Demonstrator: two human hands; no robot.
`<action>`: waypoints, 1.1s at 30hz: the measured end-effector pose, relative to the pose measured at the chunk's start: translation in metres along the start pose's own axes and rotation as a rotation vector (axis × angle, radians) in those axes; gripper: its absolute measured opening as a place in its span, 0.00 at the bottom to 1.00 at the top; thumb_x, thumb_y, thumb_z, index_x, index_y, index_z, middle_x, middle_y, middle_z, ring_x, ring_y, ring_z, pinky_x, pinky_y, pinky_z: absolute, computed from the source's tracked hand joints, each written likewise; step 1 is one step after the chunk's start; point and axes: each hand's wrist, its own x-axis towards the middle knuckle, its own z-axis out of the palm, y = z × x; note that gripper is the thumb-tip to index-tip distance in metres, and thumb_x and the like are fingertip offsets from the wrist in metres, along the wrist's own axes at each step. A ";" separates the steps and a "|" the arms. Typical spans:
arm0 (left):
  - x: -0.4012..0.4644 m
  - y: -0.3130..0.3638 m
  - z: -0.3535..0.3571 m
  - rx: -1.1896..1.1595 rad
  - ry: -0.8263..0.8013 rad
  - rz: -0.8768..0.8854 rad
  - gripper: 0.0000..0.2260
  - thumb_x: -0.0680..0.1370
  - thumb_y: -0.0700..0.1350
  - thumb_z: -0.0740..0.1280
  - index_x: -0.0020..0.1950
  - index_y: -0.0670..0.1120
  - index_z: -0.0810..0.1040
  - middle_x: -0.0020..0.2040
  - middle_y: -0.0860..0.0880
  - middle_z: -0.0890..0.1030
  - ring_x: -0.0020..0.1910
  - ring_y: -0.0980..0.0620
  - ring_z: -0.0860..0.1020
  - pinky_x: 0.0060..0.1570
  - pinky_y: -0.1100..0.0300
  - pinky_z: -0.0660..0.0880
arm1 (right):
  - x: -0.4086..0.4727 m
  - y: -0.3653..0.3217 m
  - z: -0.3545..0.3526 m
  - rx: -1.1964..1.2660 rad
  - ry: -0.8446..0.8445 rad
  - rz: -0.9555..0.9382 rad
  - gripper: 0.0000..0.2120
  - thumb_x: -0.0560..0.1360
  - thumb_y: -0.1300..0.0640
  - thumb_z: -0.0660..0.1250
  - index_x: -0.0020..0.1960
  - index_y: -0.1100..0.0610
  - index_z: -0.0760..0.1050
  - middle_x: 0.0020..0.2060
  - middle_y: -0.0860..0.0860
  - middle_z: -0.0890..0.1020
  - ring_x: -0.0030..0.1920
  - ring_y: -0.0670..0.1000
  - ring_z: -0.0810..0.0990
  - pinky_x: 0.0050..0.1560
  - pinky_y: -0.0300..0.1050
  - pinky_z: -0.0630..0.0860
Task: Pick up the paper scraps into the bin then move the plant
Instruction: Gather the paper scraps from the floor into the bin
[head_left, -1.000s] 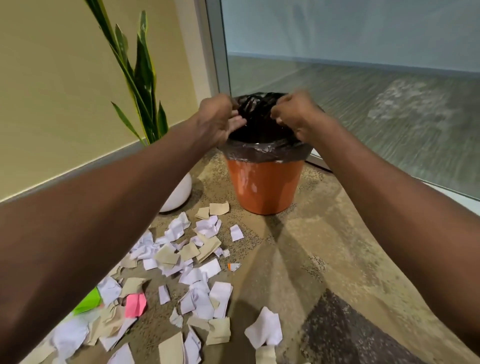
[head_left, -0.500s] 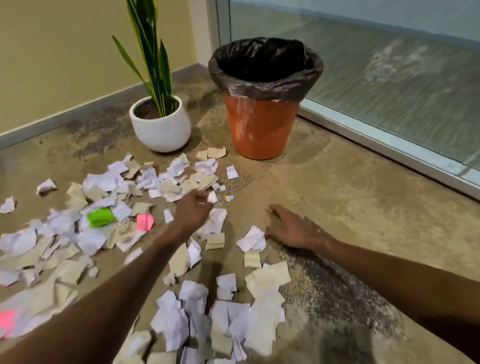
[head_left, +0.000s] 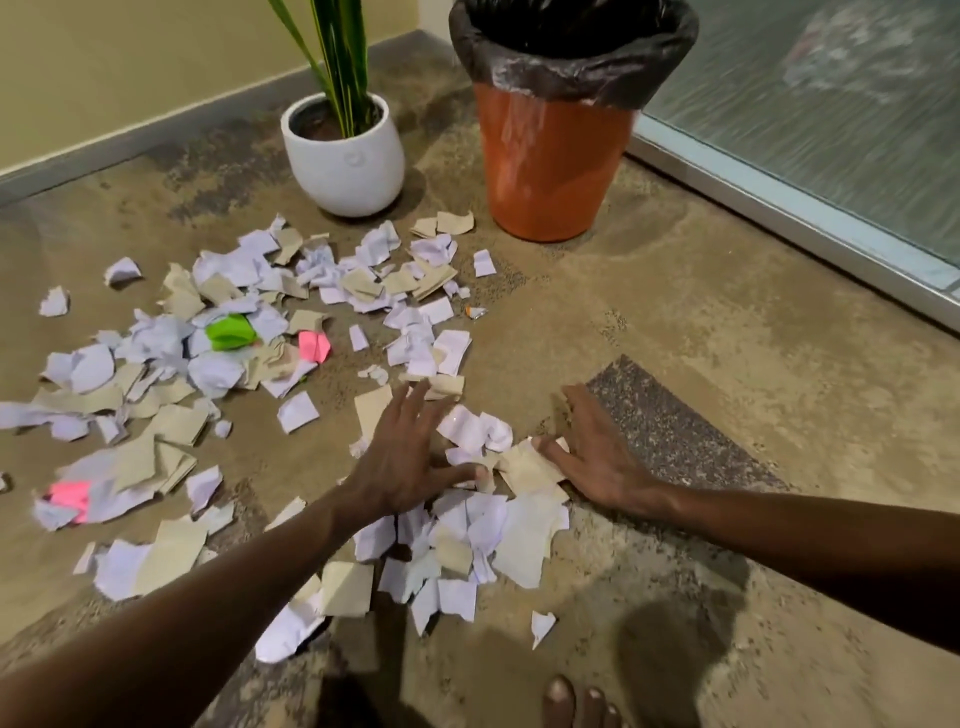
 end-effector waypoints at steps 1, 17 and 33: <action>-0.005 0.006 0.005 0.011 -0.023 0.034 0.47 0.68 0.77 0.60 0.78 0.48 0.61 0.79 0.41 0.59 0.79 0.42 0.52 0.76 0.41 0.53 | -0.009 0.002 0.004 0.001 -0.017 0.032 0.39 0.80 0.38 0.59 0.81 0.55 0.48 0.81 0.52 0.50 0.80 0.54 0.50 0.78 0.51 0.53; -0.033 0.013 0.031 0.447 -0.321 0.263 0.71 0.49 0.85 0.58 0.79 0.49 0.32 0.77 0.39 0.28 0.75 0.36 0.29 0.67 0.27 0.32 | -0.046 -0.007 0.046 -0.283 -0.264 -0.439 0.53 0.69 0.24 0.59 0.79 0.43 0.31 0.77 0.53 0.27 0.78 0.61 0.32 0.76 0.69 0.45; -0.135 -0.050 0.011 0.042 0.257 -0.732 0.42 0.74 0.74 0.47 0.79 0.49 0.49 0.81 0.44 0.47 0.79 0.40 0.46 0.74 0.35 0.50 | -0.003 -0.037 0.062 -0.632 -0.396 -1.379 0.40 0.76 0.31 0.54 0.81 0.48 0.50 0.81 0.58 0.42 0.81 0.59 0.42 0.76 0.65 0.38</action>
